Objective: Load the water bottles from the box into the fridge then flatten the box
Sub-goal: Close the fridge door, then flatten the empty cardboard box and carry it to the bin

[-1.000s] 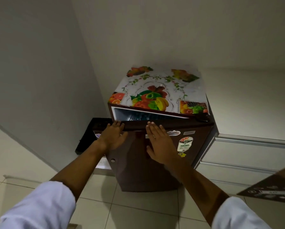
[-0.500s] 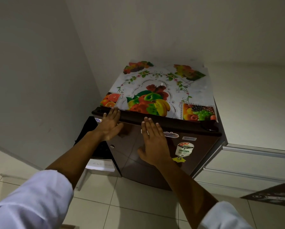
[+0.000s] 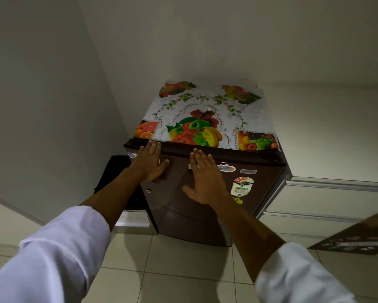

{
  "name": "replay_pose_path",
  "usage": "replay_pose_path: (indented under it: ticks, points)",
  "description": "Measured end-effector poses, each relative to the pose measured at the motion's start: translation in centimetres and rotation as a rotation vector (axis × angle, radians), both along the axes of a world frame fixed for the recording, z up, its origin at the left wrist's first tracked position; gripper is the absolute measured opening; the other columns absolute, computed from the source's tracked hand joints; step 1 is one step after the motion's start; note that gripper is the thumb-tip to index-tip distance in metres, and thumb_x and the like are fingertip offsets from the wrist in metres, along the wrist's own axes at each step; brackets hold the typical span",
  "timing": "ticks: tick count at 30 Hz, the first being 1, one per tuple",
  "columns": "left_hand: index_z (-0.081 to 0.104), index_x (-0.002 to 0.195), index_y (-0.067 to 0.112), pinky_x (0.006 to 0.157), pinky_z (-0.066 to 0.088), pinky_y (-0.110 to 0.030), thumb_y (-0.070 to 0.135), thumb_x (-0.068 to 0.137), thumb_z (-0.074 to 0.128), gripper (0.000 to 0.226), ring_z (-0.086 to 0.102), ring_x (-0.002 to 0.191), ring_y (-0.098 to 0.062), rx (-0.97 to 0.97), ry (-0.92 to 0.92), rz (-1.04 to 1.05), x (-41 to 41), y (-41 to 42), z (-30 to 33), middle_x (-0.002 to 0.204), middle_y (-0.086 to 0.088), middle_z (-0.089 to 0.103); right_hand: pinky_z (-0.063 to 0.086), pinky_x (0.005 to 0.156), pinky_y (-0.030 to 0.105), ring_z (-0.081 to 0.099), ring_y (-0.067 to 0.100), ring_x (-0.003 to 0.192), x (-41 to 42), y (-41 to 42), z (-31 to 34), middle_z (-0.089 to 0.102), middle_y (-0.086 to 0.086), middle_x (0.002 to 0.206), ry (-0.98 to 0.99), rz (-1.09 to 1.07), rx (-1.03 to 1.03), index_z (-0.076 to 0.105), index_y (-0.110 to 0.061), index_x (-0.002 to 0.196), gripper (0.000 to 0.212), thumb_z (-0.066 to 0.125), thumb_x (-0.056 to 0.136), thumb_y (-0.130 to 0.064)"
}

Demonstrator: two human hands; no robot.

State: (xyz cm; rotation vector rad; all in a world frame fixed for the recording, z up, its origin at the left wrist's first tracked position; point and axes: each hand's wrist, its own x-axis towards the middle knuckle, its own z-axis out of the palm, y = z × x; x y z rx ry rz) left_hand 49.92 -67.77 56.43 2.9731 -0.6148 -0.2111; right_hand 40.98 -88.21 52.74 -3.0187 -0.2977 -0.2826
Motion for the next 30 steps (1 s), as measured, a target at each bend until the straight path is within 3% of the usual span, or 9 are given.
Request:
replay_pose_path:
  ticks: [6,15,24,30]
  points:
    - [-0.003,0.154,0.007,0.12,0.0,-0.05,0.055,0.099,0.024,0.078,-0.01,0.149,-0.026,0.077,0.049,-0.053,-1.5,1.6,0.8,0.162,-0.012,-0.01,0.001,0.123,0.044,-0.004,0.025,0.151,-0.3,1.3,3.5,-0.003,0.013,0.164,0.23,-0.085,-0.05,0.002,-0.006,0.156,0.098,0.045,0.089,-0.062]
    - [-0.006,0.154,0.009,0.118,-0.006,-0.05,0.063,0.096,0.021,0.083,-0.013,0.149,-0.027,0.102,0.075,-0.16,-5.9,8.0,1.5,0.162,-0.012,-0.011,0.007,0.121,0.05,-0.002,0.027,0.151,-2.9,6.0,5.0,-0.002,0.013,0.164,0.324,-0.244,-0.086,0.007,-0.006,0.156,0.092,0.039,0.093,-0.064]
    - [0.005,0.154,0.008,0.119,0.008,-0.052,0.059,0.096,0.02,0.078,0.0,0.149,-0.031,0.04,0.048,-0.082,-15.6,18.5,-3.6,0.162,-0.014,0.002,0.006,0.121,0.051,-0.006,0.024,0.151,-10.5,19.4,-2.0,-0.004,0.009,0.164,0.377,-0.08,0.025,0.003,-0.01,0.157,0.083,0.036,0.097,-0.057]
    - [0.004,0.154,0.007,0.12,0.007,-0.053,0.053,0.1,0.022,0.073,0.0,0.149,-0.032,0.078,0.156,0.041,-24.1,26.5,-9.9,0.162,-0.015,0.002,0.003,0.122,0.047,-0.006,0.022,0.151,-16.7,28.1,-8.6,-0.004,0.008,0.164,0.471,0.045,0.086,0.003,-0.011,0.157,0.077,0.035,0.099,-0.052]
